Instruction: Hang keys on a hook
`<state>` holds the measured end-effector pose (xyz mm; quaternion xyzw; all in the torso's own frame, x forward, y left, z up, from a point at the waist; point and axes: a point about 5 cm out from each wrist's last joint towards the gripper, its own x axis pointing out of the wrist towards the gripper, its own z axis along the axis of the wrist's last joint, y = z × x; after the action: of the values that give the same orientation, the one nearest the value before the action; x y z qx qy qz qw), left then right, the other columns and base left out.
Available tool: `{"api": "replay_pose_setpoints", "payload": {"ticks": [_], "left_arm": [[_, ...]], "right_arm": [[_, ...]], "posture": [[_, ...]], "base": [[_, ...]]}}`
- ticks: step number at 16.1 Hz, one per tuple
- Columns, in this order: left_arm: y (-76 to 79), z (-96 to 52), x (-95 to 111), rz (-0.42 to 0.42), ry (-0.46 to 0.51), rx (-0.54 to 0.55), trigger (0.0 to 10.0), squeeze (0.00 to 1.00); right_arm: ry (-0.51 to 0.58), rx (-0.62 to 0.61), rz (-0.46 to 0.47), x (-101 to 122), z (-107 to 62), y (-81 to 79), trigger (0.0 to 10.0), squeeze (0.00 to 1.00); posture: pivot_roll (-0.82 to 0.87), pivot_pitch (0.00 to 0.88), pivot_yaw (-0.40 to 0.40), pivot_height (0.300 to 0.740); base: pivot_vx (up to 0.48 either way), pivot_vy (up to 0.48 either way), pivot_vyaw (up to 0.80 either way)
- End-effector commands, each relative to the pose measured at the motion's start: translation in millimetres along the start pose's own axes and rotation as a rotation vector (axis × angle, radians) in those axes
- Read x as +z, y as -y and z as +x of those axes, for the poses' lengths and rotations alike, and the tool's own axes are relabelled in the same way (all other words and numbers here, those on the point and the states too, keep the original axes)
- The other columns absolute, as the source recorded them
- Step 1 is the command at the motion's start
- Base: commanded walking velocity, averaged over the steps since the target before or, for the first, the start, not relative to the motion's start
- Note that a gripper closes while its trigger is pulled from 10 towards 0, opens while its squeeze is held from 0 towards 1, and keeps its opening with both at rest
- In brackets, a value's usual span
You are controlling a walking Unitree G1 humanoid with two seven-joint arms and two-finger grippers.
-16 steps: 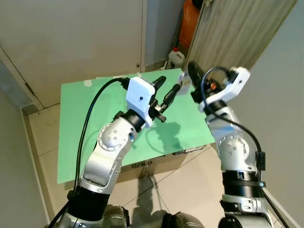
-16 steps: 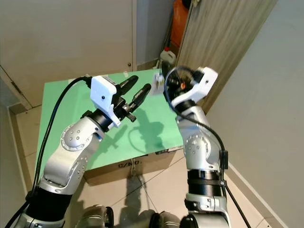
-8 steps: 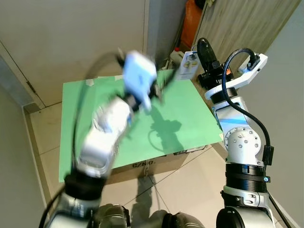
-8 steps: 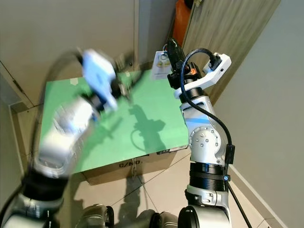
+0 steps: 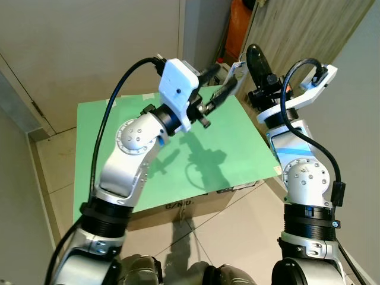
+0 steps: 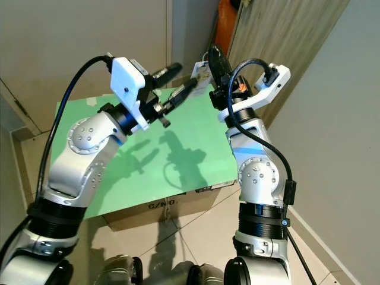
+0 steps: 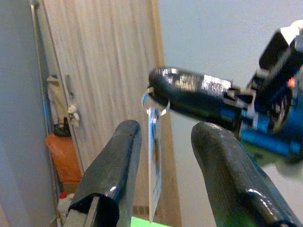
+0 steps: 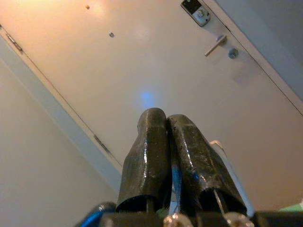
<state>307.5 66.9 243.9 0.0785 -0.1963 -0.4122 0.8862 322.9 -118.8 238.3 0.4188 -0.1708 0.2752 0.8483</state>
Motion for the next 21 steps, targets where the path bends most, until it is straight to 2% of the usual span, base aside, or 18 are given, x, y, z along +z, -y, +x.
{"api": "replay_pose_setpoints", "payload": {"ticks": [1,6,7,8,15,16,17,21], "left_arm": [[-2.6,-0.6,-3.4,-0.004,-0.014,-0.007,10.0,0.00],[-4.4,4.3,2.1,-0.007,0.018,-0.003,10.0,0.00],[-3.0,5.9,2.1,-0.021,0.023,-0.020,10.0,0.21],[-1.3,7.4,2.7,-0.044,0.033,-0.046,10.0,1.00],[-10.4,10.8,10.6,0.000,0.049,0.007,10.0,1.00],[-9.8,10.8,9.5,-0.003,0.041,0.008,10.0,0.91],[-8.8,10.8,8.2,-0.008,0.034,0.004,10.0,0.00],[-9.2,13.0,6.0,-0.020,0.023,0.007,10.0,0.00]], "right_arm": [[0.008,0.059,0.002,4.5,3.2,-9.7,10.0,0.00],[-0.009,0.096,0.014,0.7,2.6,-15.2,10.0,0.00],[-0.012,0.103,0.016,-0.1,2.1,-16.7,10.0,0.00],[-0.014,0.107,0.018,-0.8,1.9,-17.7,10.0,0.00],[-0.025,0.127,0.031,-3.9,-1.3,-21.6,10.0,0.00],[-0.026,0.130,0.033,-4.2,-1.6,-22.0,10.0,0.00],[-0.026,0.131,0.035,-4.3,-1.8,-22.1,10.0,0.00],[-0.024,0.138,0.037,-4.1,-2.0,-23.7,10.0,0.00]], "posture": [[0.08,0.113,-0.052,0.740],[0.08,0.111,-0.052,0.740],[0.08,0.111,-0.052,0.740],[0.08,0.114,-0.048,0.740],[0.08,0.119,-0.045,0.740],[0.08,0.118,-0.045,0.740],[0.08,0.115,-0.045,0.740],[0.08,0.116,-0.037,0.740]], "base": [[0.000,0.000,0.00],[0.000,0.000,0.00],[0.000,0.000,0.00],[0.000,0.000,0.00],[0.000,0.000,0.00],[0.000,0.000,0.00],[0.000,0.000,0.00],[0.000,0.000,0.00]]}}
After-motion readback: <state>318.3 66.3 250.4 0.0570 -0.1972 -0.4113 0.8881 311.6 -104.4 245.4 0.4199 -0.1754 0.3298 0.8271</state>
